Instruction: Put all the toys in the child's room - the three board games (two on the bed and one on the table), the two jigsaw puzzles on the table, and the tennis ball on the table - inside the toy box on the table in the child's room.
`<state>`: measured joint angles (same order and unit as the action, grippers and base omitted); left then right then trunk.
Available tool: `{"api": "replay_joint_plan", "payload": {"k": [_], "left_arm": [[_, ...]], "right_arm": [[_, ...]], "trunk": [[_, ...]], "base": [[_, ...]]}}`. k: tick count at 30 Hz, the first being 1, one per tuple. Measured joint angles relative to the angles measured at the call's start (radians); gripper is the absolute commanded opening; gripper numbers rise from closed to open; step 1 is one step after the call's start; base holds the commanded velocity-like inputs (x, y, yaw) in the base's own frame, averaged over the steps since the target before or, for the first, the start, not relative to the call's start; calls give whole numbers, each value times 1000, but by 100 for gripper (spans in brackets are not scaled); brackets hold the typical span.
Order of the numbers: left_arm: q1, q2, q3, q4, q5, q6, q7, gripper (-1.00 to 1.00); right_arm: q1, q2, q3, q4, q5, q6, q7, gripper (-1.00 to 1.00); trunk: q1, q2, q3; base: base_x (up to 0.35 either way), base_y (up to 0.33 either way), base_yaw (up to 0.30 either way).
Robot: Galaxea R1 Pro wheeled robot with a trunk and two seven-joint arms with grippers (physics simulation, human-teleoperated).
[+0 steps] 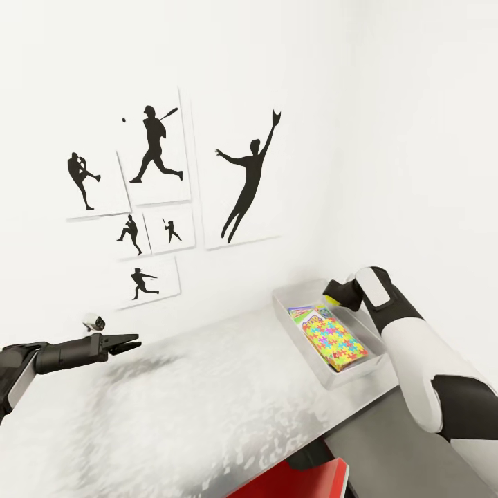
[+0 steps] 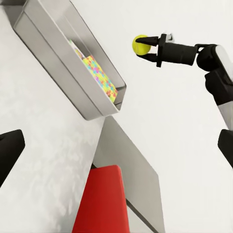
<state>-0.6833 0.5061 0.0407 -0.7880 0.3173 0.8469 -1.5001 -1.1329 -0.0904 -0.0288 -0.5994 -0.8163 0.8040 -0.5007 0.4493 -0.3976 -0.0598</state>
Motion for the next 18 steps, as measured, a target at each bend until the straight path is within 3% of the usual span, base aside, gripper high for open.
{"api": "replay_joint_plan", "payload": {"k": [3, 8, 15, 18], "left_arm": [[0, 0, 0, 0, 0, 0, 0, 100], [0, 0, 0, 0, 0, 0, 0, 100], [0, 0, 0, 0, 0, 0, 0, 100], [0, 0, 0, 0, -1, 0, 0, 100]], "right_arm": [[0, -2, 0, 29, 28, -3, -1, -100], [0, 0, -5, 48, 157, -5, -1, -100], [0, -6, -4, 63, 186, -28, -2, -100], [0, -21, -4, 109, 190, -38, -2, -100]], "trunk": [[0, 0, 0], [0, 0, 0], [0, 0, 0], [0, 0, 0]], "base": [[0, 0, 0], [0, 0, 0], [0, 0, 0], [0, 0, 0]]}}
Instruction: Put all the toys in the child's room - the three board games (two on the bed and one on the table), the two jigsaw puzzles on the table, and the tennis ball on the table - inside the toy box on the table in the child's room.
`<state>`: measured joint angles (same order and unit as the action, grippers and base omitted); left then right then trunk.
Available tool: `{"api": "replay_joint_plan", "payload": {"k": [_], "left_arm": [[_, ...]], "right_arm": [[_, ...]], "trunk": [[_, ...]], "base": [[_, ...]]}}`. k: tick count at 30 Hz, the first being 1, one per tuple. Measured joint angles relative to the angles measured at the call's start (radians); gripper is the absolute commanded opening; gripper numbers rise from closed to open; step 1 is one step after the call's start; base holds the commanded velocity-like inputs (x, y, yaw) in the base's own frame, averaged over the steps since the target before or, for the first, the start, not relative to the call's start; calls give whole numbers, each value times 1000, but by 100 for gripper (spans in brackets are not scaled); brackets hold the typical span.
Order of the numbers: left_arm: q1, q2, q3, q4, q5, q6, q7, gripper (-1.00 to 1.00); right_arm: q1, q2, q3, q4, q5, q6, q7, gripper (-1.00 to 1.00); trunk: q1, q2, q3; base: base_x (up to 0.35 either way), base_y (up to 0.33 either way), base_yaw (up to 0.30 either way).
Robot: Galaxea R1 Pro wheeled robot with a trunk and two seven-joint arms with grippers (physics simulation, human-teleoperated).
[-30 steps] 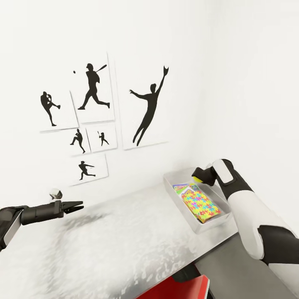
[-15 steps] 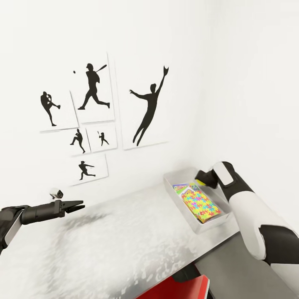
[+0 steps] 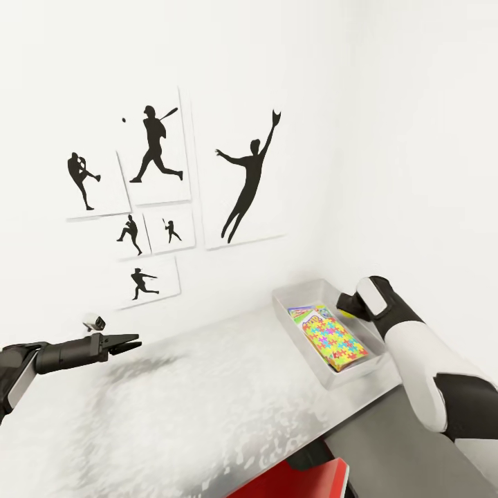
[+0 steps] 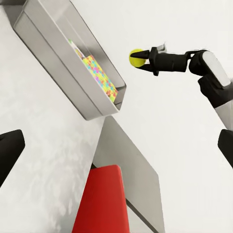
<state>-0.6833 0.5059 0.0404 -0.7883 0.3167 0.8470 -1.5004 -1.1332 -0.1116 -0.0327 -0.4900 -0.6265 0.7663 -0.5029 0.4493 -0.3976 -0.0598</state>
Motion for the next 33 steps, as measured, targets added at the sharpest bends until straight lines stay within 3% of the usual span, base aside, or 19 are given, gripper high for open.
{"api": "replay_joint_plan", "payload": {"k": [7, 13, 33], "left_arm": [[0, 0, 0, 0, 0, 0, 0, 100], [0, -1, 0, 0, 0, 0, 0, 100], [0, 0, 1, 0, 0, 0, 0, 100]], "right_arm": [[2, -28, 4, 36, 7, -1, 1, -100], [4, -29, 3, 39, 27, 2, 2, -100], [10, -30, 4, 37, 32, 2, 4, -100]], "trunk": [[0, 0, 0], [0, 0, 0], [0, 0, 0]], "base": [[0, 0, 0], [0, 0, 0], [0, 0, 0]]}}
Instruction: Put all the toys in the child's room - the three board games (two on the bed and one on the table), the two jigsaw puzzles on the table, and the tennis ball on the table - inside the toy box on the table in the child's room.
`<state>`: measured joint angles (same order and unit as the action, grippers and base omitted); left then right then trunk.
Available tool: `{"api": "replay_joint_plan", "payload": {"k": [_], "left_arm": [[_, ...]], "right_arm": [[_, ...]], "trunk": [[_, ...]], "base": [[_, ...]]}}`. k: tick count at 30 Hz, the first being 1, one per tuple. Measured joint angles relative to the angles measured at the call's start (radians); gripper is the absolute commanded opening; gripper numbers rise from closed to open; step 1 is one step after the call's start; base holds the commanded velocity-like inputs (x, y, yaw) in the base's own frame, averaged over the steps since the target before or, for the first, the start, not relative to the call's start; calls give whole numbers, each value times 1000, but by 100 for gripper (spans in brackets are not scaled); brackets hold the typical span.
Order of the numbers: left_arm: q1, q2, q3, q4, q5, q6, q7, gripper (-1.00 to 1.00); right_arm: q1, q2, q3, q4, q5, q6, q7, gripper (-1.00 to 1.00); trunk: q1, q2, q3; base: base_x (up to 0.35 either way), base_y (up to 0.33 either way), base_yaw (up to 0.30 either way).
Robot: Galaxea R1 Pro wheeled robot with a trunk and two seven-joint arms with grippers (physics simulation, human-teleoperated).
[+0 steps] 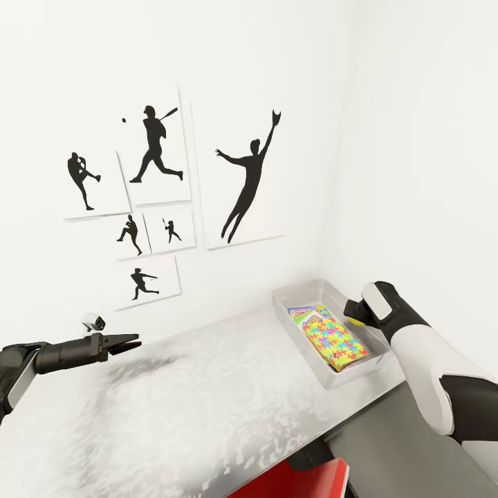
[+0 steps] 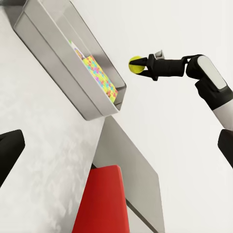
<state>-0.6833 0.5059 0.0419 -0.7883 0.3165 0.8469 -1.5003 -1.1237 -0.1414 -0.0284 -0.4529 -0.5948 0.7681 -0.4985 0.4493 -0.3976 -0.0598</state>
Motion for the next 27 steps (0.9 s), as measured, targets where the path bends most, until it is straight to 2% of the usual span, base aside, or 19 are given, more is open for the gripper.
{"api": "replay_joint_plan", "payload": {"k": [12, 19, 23, 27], "left_arm": [[0, 0, 0, 0, 0, 0, 0, 100], [0, 0, 0, -2, 1, 0, -1, 100], [0, -2, -6, -35, 0, 6, -67, 100], [0, -16, -27, -60, -5, 19, -67, 100]], "right_arm": [[0, -2, -1, 2, 2, 6, -2, -100], [0, -34, -3, 2, 56, 10, -4, -100], [0, -42, -3, 1, 61, 13, -4, -100], [0, -43, -3, -1, 63, 29, -4, -100]], "trunk": [[0, 0, -4], [0, 0, -15], [0, 0, -21], [0, 0, -28]], "base": [[0, 0, 0], [0, 0, 0], [0, 0, 0], [0, 0, 0]]}}
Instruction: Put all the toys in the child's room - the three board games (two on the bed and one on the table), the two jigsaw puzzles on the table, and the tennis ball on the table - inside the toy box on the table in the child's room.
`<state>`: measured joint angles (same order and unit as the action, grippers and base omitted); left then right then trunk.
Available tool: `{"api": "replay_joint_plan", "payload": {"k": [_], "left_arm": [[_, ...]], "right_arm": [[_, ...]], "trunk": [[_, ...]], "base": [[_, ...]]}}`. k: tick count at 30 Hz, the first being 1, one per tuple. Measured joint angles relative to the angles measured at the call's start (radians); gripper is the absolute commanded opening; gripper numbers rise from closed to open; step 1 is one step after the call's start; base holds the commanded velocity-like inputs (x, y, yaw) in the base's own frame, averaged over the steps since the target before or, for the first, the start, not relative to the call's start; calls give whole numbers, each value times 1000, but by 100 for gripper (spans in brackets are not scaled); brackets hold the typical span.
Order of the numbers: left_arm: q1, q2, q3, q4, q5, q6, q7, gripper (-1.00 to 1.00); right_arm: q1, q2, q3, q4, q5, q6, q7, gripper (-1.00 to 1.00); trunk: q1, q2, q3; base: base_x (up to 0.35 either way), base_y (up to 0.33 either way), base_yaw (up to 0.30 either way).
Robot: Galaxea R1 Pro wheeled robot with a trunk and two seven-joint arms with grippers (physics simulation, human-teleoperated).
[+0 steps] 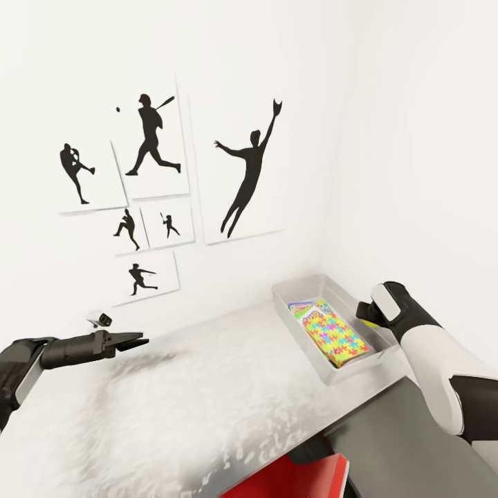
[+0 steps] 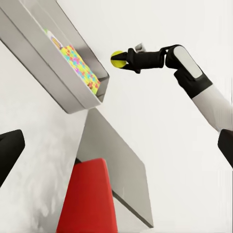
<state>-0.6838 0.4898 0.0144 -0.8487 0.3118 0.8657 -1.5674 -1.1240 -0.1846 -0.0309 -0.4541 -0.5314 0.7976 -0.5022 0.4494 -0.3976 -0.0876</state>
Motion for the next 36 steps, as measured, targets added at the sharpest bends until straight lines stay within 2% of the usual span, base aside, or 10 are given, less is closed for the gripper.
{"api": "replay_joint_plan", "payload": {"k": [4, 9, 14, 18, 22, 24, 27, 30, 36], "left_arm": [[-2, -20, -10, -16, -1, 38, 0, 100], [-3, -46, -15, -71, -1, 59, 0, 100], [-3, -56, -16, -120, 2, 72, 0, 100], [-4, -80, -16, -148, 2, 90, 0, 100], [-4, -103, -16, -156, -5, 95, 0, 100], [-4, -105, -15, -156, -6, 95, 0, 100], [-4, -106, -9, -157, -6, 93, 0, 100], [-4, -105, -7, -157, -7, 90, 0, 100], [-4, -104, -5, -157, -5, 88, 0, 100]], "right_arm": [[0, 0, 1, 0, 0, 7, -1, -100], [0, 0, 1, 1, 1, 10, -1, -100], [0, -2, 2, 1, 0, 21, 1, -100], [0, -7, 1, 3, 0, 25, 1, -100], [-1, -26, -1, -1, 1, 27, 2, -100], [-2, -35, -2, -3, 1, 27, 2, -100], [-7, -67, -6, -5, 3, 29, 2, -100], [-11, -88, -8, -7, 1, 29, 2, -100], [-13, -96, -3, -7, -1, 28, 1, -100]], "trunk": [[0, 0, -7], [0, 0, -15], [0, 0, -23], [0, 0, -29], [0, 0, -36], [0, 0, -39], [0, 0, -44], [0, 0, -49], [0, 0, -59]], "base": [[0, 0, 0], [0, 0, 0], [0, 0, 0], [0, 0, 0], [0, 0, 0], [0, 0, 0], [0, 0, 0], [0, 0, 0], [0, 0, 0]]}}
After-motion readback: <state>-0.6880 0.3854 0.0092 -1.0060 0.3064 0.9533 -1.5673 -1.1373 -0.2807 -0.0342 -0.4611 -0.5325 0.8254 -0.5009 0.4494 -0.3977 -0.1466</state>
